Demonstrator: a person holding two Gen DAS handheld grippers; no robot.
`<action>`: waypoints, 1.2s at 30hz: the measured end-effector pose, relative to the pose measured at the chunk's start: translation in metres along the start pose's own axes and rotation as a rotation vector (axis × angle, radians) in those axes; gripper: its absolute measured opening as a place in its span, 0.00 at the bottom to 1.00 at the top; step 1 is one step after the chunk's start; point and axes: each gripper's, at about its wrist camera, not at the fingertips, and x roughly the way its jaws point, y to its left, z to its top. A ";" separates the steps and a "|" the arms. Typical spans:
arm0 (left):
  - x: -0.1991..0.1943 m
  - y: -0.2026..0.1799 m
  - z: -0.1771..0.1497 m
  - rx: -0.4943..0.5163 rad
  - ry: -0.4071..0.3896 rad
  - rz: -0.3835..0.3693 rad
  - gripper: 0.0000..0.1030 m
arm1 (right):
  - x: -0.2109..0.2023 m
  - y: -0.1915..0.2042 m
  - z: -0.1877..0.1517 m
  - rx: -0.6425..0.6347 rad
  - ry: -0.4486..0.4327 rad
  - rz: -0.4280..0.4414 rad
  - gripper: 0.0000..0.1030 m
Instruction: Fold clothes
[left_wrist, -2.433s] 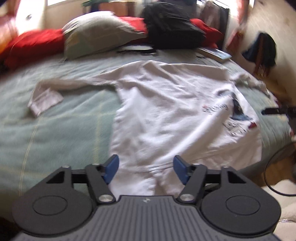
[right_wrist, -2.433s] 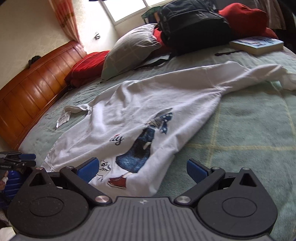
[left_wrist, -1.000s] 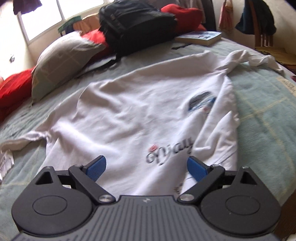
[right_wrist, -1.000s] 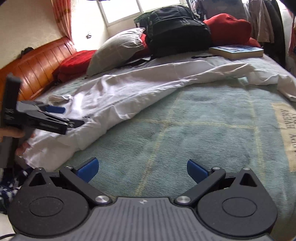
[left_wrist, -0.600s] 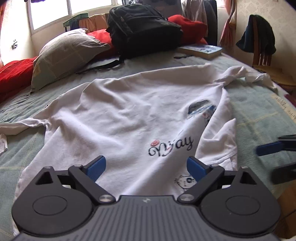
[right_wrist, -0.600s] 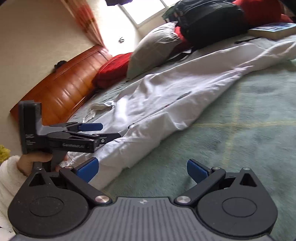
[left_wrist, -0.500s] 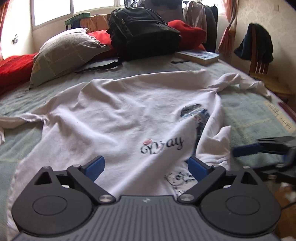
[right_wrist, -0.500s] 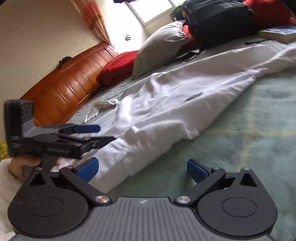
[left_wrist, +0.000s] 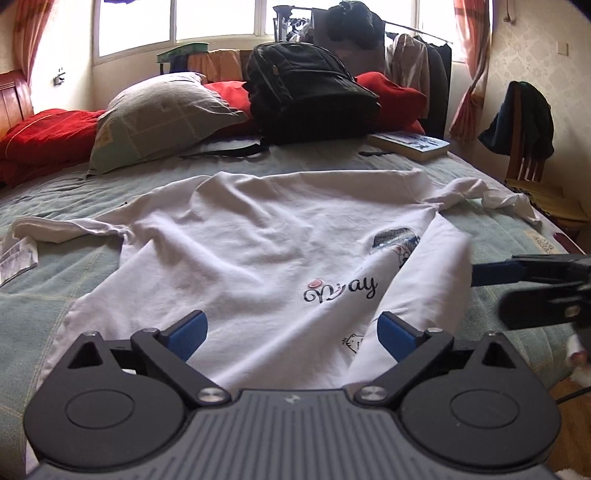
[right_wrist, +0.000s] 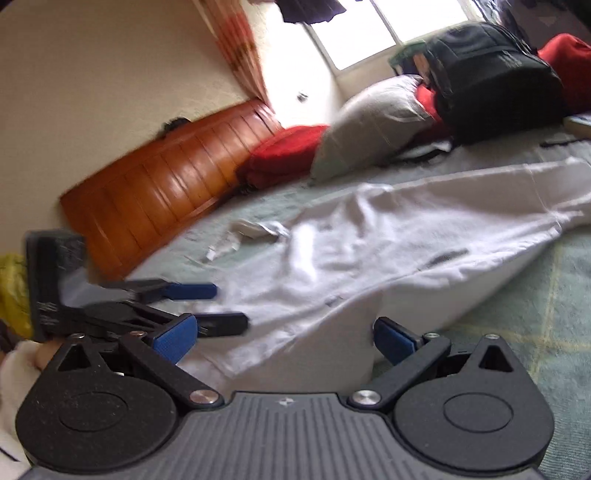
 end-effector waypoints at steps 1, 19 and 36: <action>-0.002 0.000 -0.001 -0.002 -0.005 -0.003 0.96 | -0.002 0.003 0.002 -0.007 -0.005 0.022 1.00; -0.010 -0.003 -0.012 -0.002 -0.018 -0.028 0.97 | 0.005 -0.053 -0.051 0.361 0.015 0.070 1.00; -0.016 -0.003 -0.015 -0.019 -0.024 -0.035 0.97 | 0.024 -0.069 -0.057 0.507 0.017 0.119 0.30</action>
